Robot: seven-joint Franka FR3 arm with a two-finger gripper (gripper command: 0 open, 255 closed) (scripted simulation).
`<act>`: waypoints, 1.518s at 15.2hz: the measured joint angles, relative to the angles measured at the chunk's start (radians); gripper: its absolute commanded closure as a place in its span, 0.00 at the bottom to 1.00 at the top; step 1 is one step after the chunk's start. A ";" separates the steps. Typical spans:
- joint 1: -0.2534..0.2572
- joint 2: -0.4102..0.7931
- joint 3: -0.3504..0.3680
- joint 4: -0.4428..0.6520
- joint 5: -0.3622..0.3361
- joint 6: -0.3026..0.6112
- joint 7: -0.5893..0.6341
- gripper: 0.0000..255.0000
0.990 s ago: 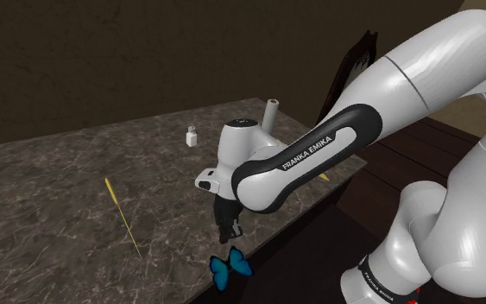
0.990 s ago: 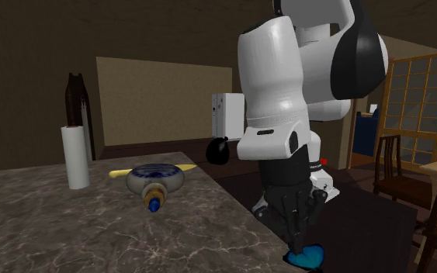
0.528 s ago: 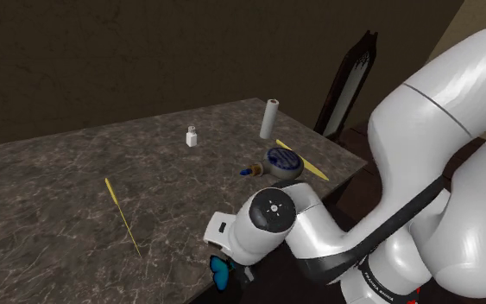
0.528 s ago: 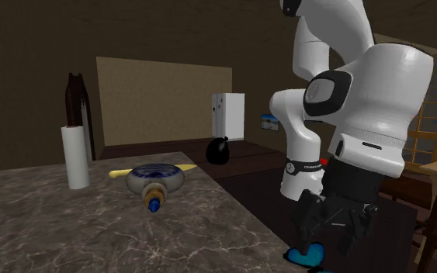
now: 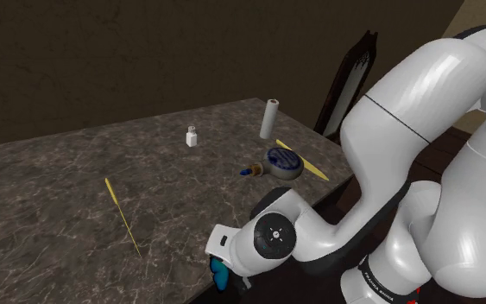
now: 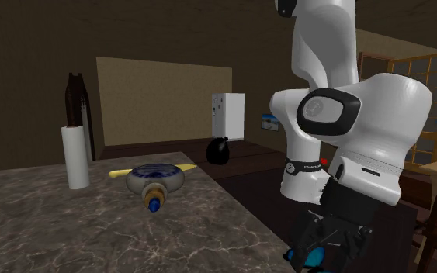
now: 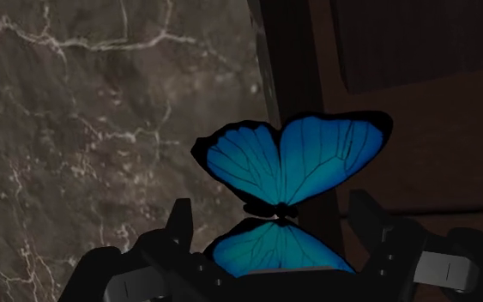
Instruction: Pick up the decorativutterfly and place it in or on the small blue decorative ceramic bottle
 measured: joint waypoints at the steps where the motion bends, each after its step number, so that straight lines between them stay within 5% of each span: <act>1: 0.000 0.006 -0.002 0.002 -0.011 0.002 0.008 0.00; 6: 0.000 0.014 -0.006 0.006 -0.024 0.004 0.018 0.00; 7: 0.000 0.014 -0.006 0.006 -0.024 0.004 0.018 1.00; 17: -0.003 0.001 -0.007 0.002 -0.023 0.005 0.015 1.00; 23: -0.002 -0.081 0.021 -0.024 0.130 -0.024 -0.115 1.00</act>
